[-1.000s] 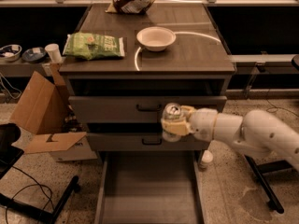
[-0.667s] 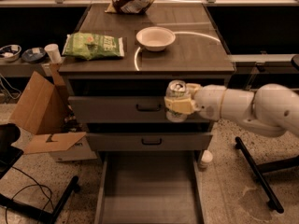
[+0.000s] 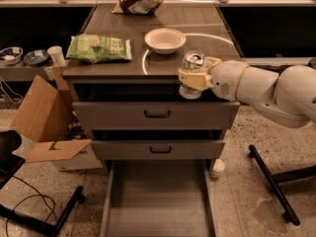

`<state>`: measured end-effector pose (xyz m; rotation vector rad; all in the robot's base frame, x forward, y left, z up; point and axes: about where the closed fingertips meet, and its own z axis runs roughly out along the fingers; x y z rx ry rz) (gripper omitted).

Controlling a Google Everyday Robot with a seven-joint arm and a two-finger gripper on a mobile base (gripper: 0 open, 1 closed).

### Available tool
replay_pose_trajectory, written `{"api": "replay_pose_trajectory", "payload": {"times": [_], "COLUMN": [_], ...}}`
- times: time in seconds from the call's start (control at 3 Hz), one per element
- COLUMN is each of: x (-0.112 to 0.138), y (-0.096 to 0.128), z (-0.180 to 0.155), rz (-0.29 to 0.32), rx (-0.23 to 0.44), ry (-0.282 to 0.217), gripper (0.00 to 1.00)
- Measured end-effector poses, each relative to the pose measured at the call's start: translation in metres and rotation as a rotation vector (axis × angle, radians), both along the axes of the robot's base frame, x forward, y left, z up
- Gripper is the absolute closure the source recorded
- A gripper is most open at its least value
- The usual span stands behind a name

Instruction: Pick 7up can from bottom drawer and place on counter

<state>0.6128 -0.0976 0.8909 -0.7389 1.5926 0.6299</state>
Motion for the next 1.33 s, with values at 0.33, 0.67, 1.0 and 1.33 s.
{"api": "replay_pose_trajectory", "payload": {"times": [0.33,0.67,1.0,1.33], "x": [0.038,0.038,0.050,0.083], "y": [-0.030,-0.030,-0.034,-0.054], "z": [0.010,0.010,0.011,0.036], "rz": [-0.157,-0.157,-0.166,-0.194], "rx": [0.048,0.048,0.081,0.125], "ry": [-0.055,-0.055,-0.050,-0.075], "gripper": [1.00,1.00,1.00,1.00]}}
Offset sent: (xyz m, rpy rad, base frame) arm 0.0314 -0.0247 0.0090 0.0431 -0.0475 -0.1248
